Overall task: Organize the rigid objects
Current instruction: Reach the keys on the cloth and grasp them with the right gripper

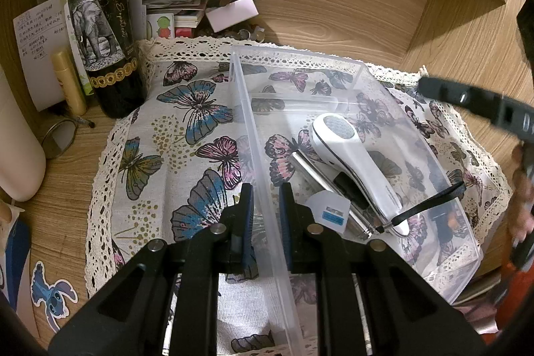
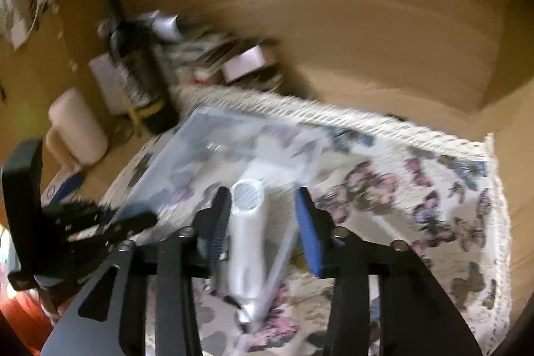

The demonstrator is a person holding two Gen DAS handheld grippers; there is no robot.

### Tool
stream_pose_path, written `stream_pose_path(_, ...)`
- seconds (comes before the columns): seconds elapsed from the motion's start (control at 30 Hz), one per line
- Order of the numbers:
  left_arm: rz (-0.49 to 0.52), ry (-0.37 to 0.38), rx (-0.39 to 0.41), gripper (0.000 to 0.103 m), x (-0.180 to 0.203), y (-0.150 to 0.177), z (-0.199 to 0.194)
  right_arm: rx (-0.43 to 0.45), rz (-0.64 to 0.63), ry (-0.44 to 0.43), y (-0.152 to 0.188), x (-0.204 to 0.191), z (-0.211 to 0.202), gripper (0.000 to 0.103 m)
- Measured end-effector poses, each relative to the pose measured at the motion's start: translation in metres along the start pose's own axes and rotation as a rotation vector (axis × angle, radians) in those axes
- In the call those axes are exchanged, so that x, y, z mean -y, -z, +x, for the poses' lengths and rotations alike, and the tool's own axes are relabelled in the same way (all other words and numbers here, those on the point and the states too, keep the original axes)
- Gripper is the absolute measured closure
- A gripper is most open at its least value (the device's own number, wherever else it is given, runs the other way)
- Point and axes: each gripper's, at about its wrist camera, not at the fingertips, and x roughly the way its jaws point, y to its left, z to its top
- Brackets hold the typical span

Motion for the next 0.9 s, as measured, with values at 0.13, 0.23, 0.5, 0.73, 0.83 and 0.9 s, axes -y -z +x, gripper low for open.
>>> stream_pose_path(0.13,-0.001,0.001,0.000,0.088,0.000,0.000,0.000,0.042,0.049,0.069,-0.006,0.025,-0.008,0.054)
stream_pose_path(0.23,-0.001,0.001,0.000,0.088,0.000,0.000,0.000,0.052,0.091,0.137,-0.009,0.049,-0.004,0.053)
stream_pose_path(0.5,-0.001,0.001,-0.001,0.088,0.000,0.000,0.000,-0.120,0.220,0.181,0.002,0.111,0.055,0.050)
stream_pose_path(0.73,-0.002,0.001,-0.001,0.088,0.000,0.000,0.000,-0.258,0.232,0.176,0.018,0.125,0.096,0.036)
stream_pose_path(0.83,-0.002,0.003,-0.001,0.088,0.000,0.000,0.000,-0.293,0.219,0.185,0.021,0.127,0.110,0.036)
stream_pose_path(0.9,-0.004,0.004,-0.001,0.088,0.001,0.000,0.000,-0.287,0.203,0.196,0.022,0.126,0.114,0.036)
